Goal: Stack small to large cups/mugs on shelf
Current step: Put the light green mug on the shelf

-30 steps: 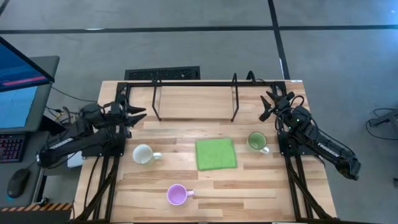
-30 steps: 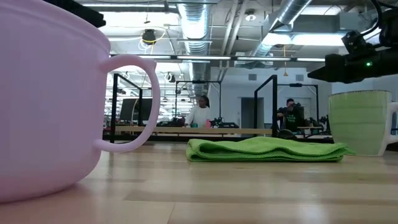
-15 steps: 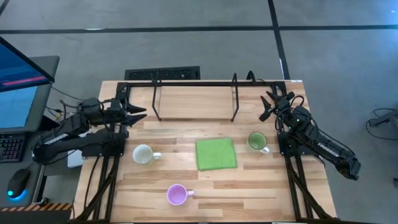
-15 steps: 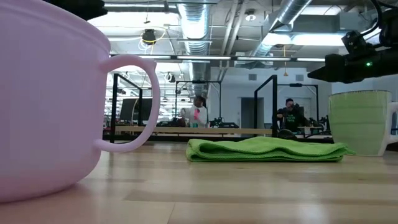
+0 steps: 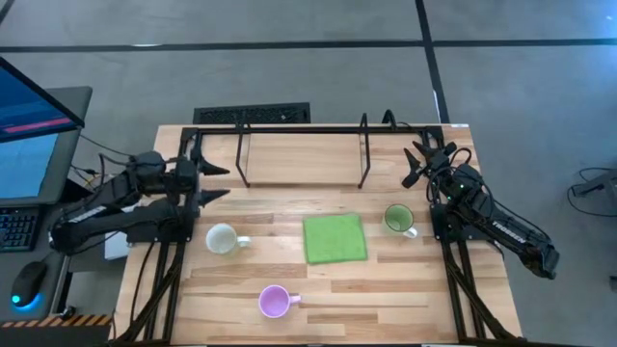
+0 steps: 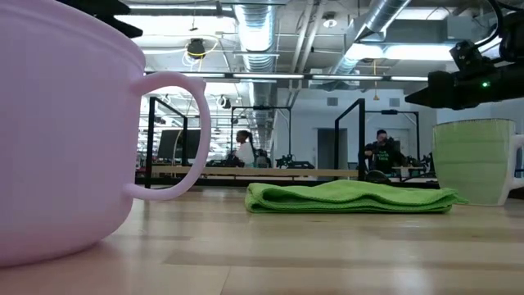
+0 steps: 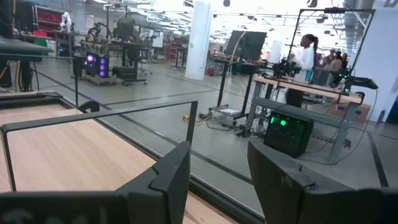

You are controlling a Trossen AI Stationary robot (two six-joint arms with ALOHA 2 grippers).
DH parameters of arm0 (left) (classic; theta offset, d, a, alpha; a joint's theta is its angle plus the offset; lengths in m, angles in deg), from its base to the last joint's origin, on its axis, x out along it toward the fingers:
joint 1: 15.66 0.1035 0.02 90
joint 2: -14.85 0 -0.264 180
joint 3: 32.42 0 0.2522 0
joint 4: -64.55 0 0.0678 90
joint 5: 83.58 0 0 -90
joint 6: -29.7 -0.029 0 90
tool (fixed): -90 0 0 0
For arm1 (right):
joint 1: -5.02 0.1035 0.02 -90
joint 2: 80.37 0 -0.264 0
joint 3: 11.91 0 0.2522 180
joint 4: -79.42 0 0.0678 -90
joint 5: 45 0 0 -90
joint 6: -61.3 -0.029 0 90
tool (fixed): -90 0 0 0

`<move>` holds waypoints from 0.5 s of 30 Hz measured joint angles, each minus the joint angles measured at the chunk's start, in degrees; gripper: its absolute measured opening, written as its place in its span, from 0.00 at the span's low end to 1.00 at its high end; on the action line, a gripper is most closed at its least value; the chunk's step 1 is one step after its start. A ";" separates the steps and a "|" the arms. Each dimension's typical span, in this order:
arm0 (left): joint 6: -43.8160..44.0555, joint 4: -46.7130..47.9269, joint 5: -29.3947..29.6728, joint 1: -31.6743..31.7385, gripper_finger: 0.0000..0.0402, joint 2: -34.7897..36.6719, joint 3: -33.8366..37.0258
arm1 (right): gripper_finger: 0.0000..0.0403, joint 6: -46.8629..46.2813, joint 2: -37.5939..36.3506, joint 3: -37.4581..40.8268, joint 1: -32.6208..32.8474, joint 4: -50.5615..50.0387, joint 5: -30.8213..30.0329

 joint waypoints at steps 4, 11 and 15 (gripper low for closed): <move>1.03 9.75 -0.55 -0.02 0.73 -2.82 -4.18 | 0.46 0.00 0.00 -0.02 0.00 0.02 0.02; 3.47 23.17 -0.37 -0.07 0.74 -12.25 -11.67 | 0.46 0.00 0.00 0.00 0.00 0.02 0.00; 6.01 32.17 0.23 -0.07 0.74 -17.56 -15.74 | 0.46 0.00 0.02 -0.02 0.00 0.01 0.01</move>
